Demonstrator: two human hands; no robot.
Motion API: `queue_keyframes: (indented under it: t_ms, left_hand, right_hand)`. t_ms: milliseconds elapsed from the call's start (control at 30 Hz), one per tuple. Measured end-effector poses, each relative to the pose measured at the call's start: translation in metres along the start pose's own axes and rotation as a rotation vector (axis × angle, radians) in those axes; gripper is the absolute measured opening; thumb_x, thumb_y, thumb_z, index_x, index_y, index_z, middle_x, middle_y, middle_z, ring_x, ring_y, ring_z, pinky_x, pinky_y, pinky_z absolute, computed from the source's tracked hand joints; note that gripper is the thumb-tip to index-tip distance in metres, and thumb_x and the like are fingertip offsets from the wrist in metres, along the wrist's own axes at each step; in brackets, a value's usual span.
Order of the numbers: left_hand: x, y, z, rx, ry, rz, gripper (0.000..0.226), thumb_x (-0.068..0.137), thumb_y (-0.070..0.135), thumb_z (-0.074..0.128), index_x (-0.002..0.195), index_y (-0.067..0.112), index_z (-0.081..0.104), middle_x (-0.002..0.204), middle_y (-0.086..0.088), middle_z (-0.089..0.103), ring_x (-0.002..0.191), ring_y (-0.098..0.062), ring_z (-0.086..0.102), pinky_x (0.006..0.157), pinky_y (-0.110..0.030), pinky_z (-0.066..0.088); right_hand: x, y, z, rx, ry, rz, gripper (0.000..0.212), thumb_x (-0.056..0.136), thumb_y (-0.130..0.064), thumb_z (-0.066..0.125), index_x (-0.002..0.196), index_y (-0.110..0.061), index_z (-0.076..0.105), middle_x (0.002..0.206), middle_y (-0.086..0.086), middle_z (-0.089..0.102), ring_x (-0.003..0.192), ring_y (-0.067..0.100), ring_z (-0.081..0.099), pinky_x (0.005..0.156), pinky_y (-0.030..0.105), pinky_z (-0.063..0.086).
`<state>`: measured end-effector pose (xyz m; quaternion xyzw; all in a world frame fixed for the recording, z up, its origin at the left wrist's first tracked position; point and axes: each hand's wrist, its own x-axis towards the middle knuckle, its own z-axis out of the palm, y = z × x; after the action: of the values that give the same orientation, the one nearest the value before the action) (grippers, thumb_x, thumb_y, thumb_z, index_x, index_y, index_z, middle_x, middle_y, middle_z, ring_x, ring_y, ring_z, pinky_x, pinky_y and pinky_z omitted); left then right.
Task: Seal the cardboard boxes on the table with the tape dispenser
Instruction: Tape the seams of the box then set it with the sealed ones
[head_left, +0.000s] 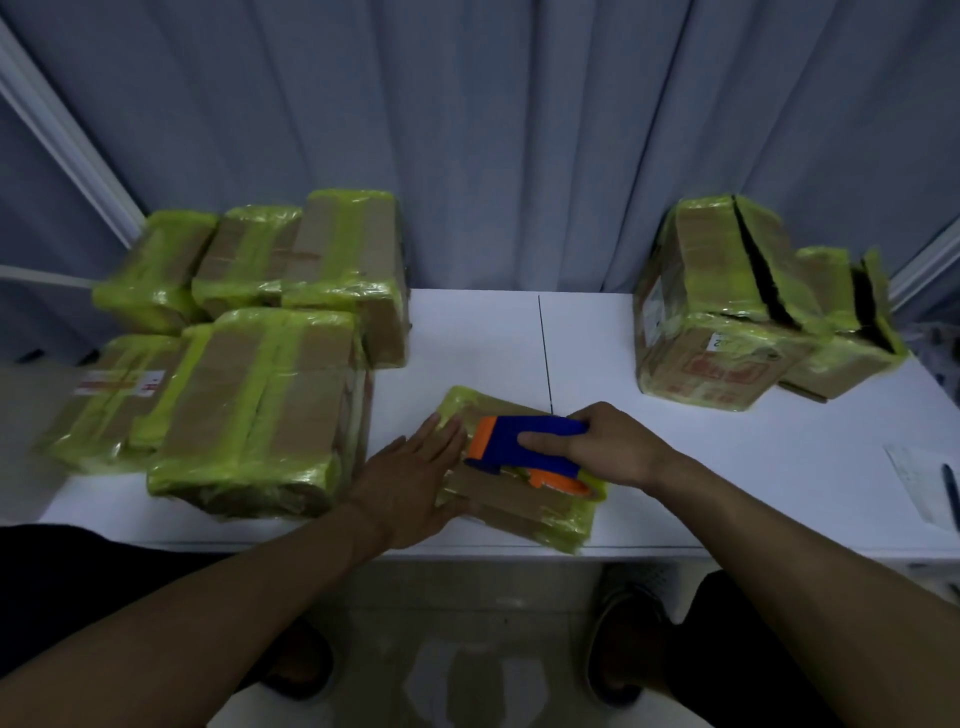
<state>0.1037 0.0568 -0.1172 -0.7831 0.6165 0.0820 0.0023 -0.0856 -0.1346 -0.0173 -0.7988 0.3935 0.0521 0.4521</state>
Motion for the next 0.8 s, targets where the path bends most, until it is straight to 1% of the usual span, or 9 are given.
queue_keyframes:
  t_ms: [100, 200, 300, 367, 433, 500, 667, 733, 800]
  left_hand:
    - [-0.001, 0.004, -0.001, 0.058, 0.028, -0.001, 0.093, 0.091, 0.079, 0.022, 0.159, 0.016, 0.015, 0.165, 0.002, 0.004, 0.152, -0.019, 0.007, 0.110, -0.043, 0.041]
    - [0.000, 0.007, -0.005, 0.112, 0.033, 0.005, 0.091, 0.092, 0.078, 0.017, 0.158, 0.016, 0.016, 0.165, 0.000, 0.005, 0.152, -0.020, 0.011, 0.108, -0.045, 0.044]
    - [0.000, 0.007, -0.005, 0.162, -0.025, 0.000, 0.090, 0.092, 0.077, 0.014, 0.159, 0.019, 0.000, 0.164, 0.004, -0.011, 0.153, -0.019, -0.002, 0.116, -0.050, 0.032]
    - [0.000, 0.009, -0.007, 0.163, -0.025, -0.005, 0.090, 0.091, 0.078, 0.013, 0.159, 0.019, -0.002, 0.164, 0.005, -0.015, 0.152, -0.017, -0.006, 0.114, -0.049, 0.034]
    - [0.001, 0.010, -0.008, 0.161, -0.023, -0.006, 0.091, 0.091, 0.079, 0.013, 0.159, 0.019, 0.000, 0.164, 0.006, -0.016, 0.152, -0.017, -0.007, 0.111, -0.047, 0.037]
    - [0.002, 0.009, -0.009, 0.161, -0.036, -0.005, 0.092, 0.091, 0.079, 0.012, 0.159, 0.020, -0.001, 0.163, 0.007, -0.018, 0.152, -0.016, -0.008, 0.113, -0.047, 0.034]
    - [0.002, 0.005, -0.008, 0.157, -0.023, 0.001, 0.093, 0.087, 0.081, 0.003, 0.159, 0.022, 0.002, 0.164, 0.008, -0.016, 0.151, -0.018, -0.013, 0.117, -0.050, 0.025]
    - [0.003, 0.002, -0.010, 0.184, -0.018, -0.018, 0.099, 0.083, 0.084, -0.006, 0.159, 0.022, 0.008, 0.164, 0.008, -0.012, 0.151, -0.020, -0.015, 0.118, -0.054, 0.020]
    - [0.004, -0.002, -0.015, 0.227, -0.031, -0.058, 0.109, 0.077, 0.091, -0.004, 0.159, 0.020, 0.007, 0.165, 0.005, -0.012, 0.150, -0.024, -0.017, 0.119, -0.061, 0.009]
  right_hand:
    - [-0.006, 0.006, 0.002, 0.043, 0.061, -0.018, 0.052, 0.077, -0.064, 0.079, 0.068, -0.013, 0.072, 0.056, -0.005, 0.067, 0.050, 0.002, 0.061, 0.050, 0.013, 0.040]
    - [-0.009, 0.009, 0.000, 0.041, 0.080, -0.019, 0.054, 0.076, -0.064, 0.080, 0.073, -0.010, 0.076, 0.063, 0.001, 0.071, 0.055, 0.005, 0.064, 0.052, 0.015, 0.042]
    - [-0.013, 0.008, 0.001, 0.024, 0.071, -0.025, 0.058, 0.077, -0.063, 0.079, 0.079, -0.006, 0.078, 0.069, 0.006, 0.074, 0.057, 0.006, 0.065, 0.052, 0.015, 0.043]
    - [-0.017, 0.010, -0.006, 0.027, 0.095, -0.012, 0.056, 0.077, -0.063, 0.080, 0.078, -0.007, 0.078, 0.065, 0.002, 0.073, 0.053, 0.003, 0.063, 0.048, 0.013, 0.042]
    - [-0.021, 0.015, -0.018, 0.061, 0.118, 0.017, 0.052, 0.076, -0.063, 0.081, 0.078, -0.010, 0.079, 0.066, -0.001, 0.074, 0.056, 0.002, 0.066, 0.052, 0.015, 0.045]
    - [-0.024, 0.022, -0.027, 0.074, 0.125, 0.030, 0.053, 0.076, -0.063, 0.080, 0.078, -0.011, 0.079, 0.068, 0.000, 0.075, 0.059, 0.005, 0.068, 0.056, 0.018, 0.046]
    - [-0.017, 0.024, -0.017, 0.003, 0.135, 0.017, 0.052, 0.079, -0.062, 0.078, 0.066, -0.012, 0.072, 0.055, -0.003, 0.068, 0.047, 0.002, 0.060, 0.045, 0.014, 0.039]
    - [-0.010, 0.019, -0.015, 0.006, 0.121, 0.022, 0.050, 0.081, -0.060, 0.078, 0.067, -0.012, 0.070, 0.055, -0.003, 0.067, 0.048, 0.003, 0.060, 0.048, 0.017, 0.040]
    - [-0.002, 0.010, -0.010, 0.016, 0.093, 0.022, 0.050, 0.081, -0.059, 0.078, 0.070, -0.011, 0.070, 0.059, -0.002, 0.068, 0.051, 0.005, 0.060, 0.049, 0.018, 0.040]
